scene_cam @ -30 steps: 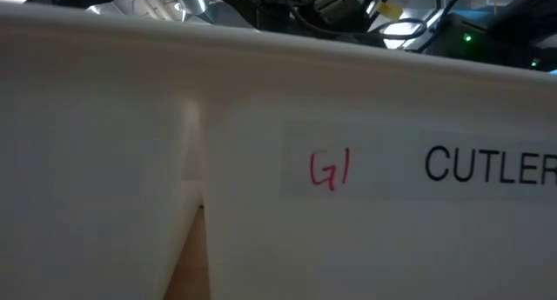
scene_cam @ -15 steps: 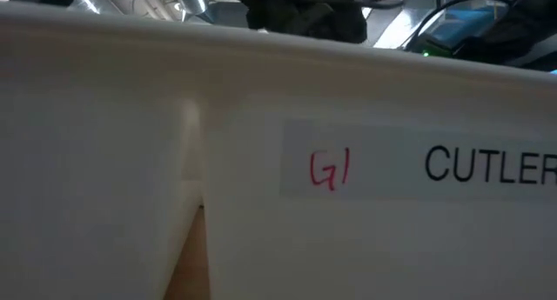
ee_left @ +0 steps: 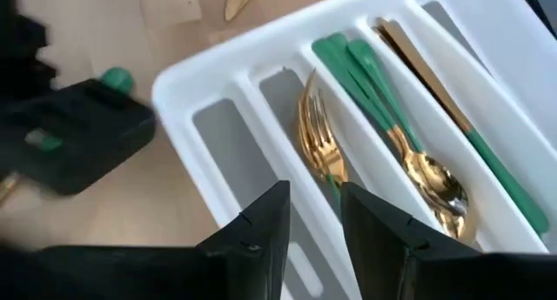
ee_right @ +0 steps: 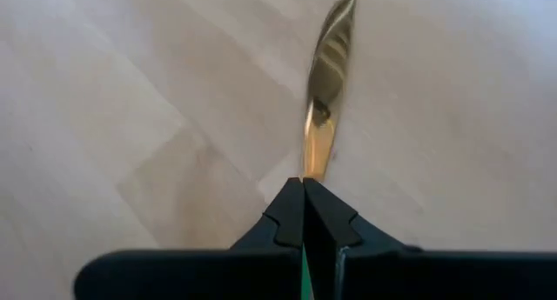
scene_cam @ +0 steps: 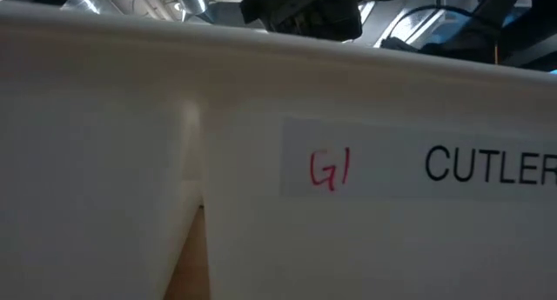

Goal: Sort silverware
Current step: Put the green knife into the white silverware tray

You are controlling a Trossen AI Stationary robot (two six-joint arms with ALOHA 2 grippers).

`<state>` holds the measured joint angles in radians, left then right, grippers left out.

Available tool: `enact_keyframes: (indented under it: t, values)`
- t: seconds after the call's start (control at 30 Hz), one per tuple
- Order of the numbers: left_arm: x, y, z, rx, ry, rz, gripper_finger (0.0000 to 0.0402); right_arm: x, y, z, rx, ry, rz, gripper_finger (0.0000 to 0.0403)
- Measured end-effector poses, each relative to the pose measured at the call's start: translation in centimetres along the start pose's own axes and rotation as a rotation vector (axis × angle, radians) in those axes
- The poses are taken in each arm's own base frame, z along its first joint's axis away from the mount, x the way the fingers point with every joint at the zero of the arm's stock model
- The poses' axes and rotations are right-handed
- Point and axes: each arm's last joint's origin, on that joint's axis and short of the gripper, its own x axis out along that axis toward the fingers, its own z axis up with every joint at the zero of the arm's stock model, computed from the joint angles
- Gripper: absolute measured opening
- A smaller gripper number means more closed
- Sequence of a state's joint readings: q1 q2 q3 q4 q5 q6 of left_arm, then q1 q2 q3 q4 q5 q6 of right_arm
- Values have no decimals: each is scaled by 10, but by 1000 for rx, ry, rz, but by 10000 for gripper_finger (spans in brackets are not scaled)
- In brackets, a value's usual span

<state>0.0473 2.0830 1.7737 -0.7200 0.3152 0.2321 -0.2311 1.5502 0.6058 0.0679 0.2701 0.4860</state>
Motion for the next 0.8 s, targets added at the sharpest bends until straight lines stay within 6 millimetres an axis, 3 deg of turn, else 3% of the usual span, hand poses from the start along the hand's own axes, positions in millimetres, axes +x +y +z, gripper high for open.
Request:
enact_keyframes:
  t: [0.5, 0.8]
  values:
    - [-6, -2, -8, 21, 94, 20, 98, -30, 1, 27, -128, 157, -252, 1]
    - [-67, -20, 8, 76, -36, 130, 98, -42, -2, 33, -98, 230, -351, 1]
